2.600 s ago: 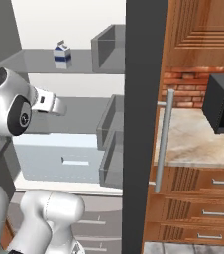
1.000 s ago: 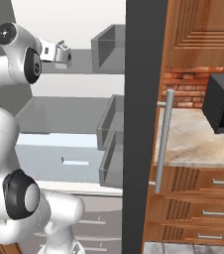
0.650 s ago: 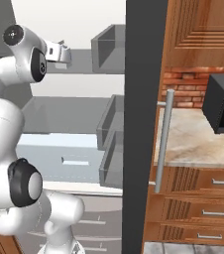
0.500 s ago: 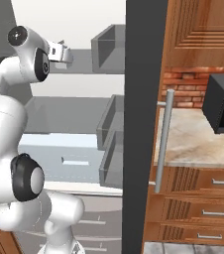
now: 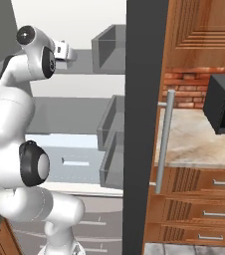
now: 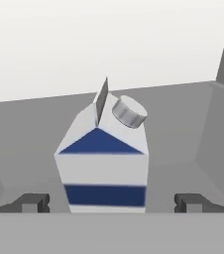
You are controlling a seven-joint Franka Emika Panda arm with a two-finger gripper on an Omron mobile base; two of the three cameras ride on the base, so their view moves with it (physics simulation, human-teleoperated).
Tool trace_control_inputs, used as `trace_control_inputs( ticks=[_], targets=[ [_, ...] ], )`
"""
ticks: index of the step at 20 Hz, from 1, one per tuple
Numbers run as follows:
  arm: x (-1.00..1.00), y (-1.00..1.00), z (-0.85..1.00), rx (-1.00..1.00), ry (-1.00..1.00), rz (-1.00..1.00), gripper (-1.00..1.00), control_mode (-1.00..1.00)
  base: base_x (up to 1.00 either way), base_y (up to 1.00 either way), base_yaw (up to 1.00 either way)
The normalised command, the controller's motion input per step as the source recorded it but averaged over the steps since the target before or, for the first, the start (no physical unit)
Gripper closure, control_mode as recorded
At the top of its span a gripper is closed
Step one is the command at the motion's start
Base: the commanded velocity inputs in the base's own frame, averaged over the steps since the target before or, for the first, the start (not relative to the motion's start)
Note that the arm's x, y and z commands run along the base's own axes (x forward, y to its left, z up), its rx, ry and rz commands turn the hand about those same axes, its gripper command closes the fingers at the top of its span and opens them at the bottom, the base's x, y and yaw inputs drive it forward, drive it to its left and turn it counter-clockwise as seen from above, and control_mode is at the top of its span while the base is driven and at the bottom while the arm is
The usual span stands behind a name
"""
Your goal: Take a sugar cube from the saucer and place it inside the coffee. Then, grab milk from the fridge and place it next to the coffee on the counter to sweeten the coffee.
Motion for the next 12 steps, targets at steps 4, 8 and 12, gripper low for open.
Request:
trace_control_inputs(
  ticks=[4,8,12],
  targets=[
    [0.26,0.09,-0.01,0.00,0.00,0.00,-1.00,-1.00,0.00,0.00,0.00],
    [0.24,0.14,-0.03,0.00,0.00,0.00,-1.00,-1.00,0.00,0.00,0.00],
    [0.25,0.11,-0.06,0.00,0.00,0.00,-1.00,-1.00,0.00,0.00,0.00]
  ],
)
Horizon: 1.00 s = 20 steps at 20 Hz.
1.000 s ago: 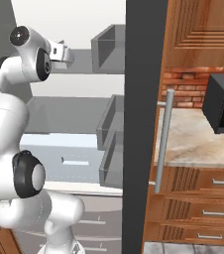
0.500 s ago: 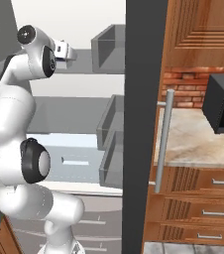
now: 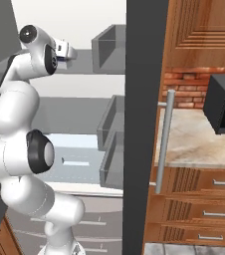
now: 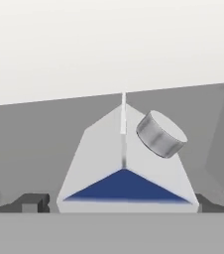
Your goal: Take a sugar cube from the saucer and place it inside the coffee. Then, grab milk from the fridge and place it next to the coffee on the counter to sweeten the coffee.
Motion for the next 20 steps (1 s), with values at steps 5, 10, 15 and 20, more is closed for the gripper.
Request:
trace_control_inputs(
  ticks=[5,10,15,20],
  targets=[
    [0.24,0.00,-0.05,0.00,0.00,0.00,-1.00,-1.00,0.00,0.00,0.00],
    [0.24,0.00,-0.02,0.00,0.00,0.00,-1.00,-1.00,0.00,0.00,0.00],
    [0.08,0.00,-0.01,0.00,0.00,0.00,1.00,-1.00,0.00,0.00,0.00],
    [0.00,0.00,0.00,0.00,0.00,0.00,1.00,-1.00,0.00,0.00,0.00]
  ],
)
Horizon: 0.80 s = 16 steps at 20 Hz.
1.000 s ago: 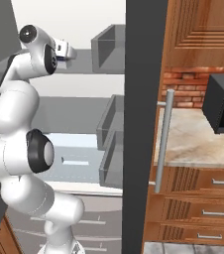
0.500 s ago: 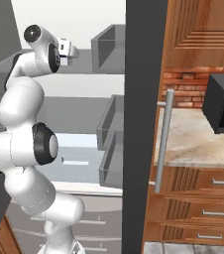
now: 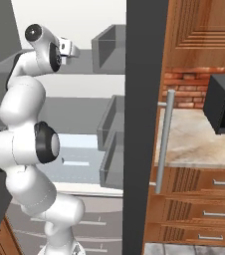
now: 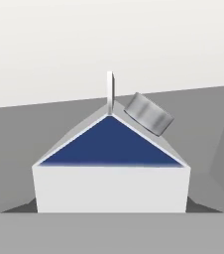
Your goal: Take a sugar cube from the saucer and place it inside the coffee. Then, grab milk from the fridge and place it next to the coffee on the counter to sweeten the coffee.
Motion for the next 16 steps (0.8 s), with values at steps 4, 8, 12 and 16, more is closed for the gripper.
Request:
trace_control_inputs(
  ticks=[4,8,12,16],
  targets=[
    [-0.34,0.00,0.00,0.00,-0.04,0.00,1.00,-1.00,0.00,0.00,0.00],
    [-0.84,-0.06,0.01,0.00,-0.13,0.00,1.00,-1.00,0.00,0.00,0.00],
    [-1.00,-0.23,0.12,0.00,-0.16,0.00,1.00,-1.00,0.00,0.00,0.00],
    [-1.00,-0.31,0.14,0.00,-0.15,0.00,1.00,-1.00,0.00,0.00,0.00]
  ],
)
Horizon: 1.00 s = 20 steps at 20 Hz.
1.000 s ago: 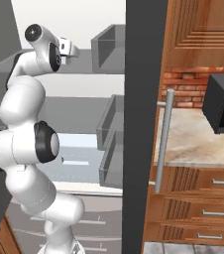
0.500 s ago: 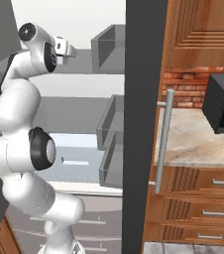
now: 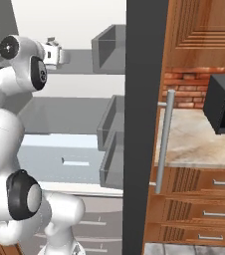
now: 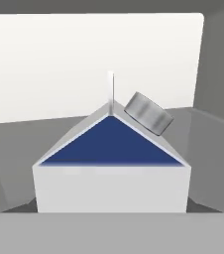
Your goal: Take a sugar cube from the saucer and place it inside the coffee. Then, grab milk from the fridge and place it next to the coffee on the counter to sweeten the coffee.
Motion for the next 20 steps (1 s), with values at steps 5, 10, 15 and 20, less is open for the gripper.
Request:
trace_control_inputs(
  ticks=[5,10,15,20],
  targets=[
    [-1.00,-0.30,0.14,0.03,-0.12,0.00,1.00,-1.00,0.00,0.00,0.00],
    [-1.00,-0.22,0.08,0.07,-0.01,0.00,1.00,-1.00,0.00,0.00,0.00],
    [-1.00,-0.23,-0.06,0.08,0.01,0.01,1.00,-1.00,0.00,0.00,0.00],
    [-1.00,-0.34,-0.28,0.07,0.10,0.01,1.00,-1.00,0.00,0.00,0.00]
  ],
)
